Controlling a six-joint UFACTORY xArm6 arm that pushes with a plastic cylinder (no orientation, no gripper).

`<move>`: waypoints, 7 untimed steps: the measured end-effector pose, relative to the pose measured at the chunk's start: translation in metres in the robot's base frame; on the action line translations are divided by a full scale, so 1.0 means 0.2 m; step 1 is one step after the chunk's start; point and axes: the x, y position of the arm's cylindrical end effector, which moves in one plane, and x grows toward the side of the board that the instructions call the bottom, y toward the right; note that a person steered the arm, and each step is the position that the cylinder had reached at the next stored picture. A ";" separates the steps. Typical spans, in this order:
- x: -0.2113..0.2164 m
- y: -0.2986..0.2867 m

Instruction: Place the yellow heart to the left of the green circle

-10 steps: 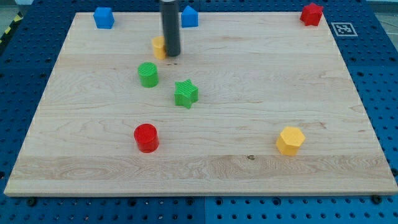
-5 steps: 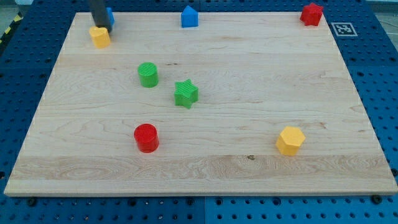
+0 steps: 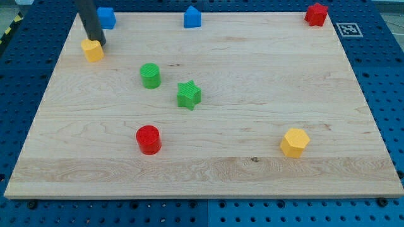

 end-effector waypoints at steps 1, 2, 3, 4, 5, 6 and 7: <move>-0.01 -0.11; 0.05 -0.12; 0.08 -0.06; 0.08 0.04; 0.12 0.03; 0.22 -0.04; 0.29 -0.04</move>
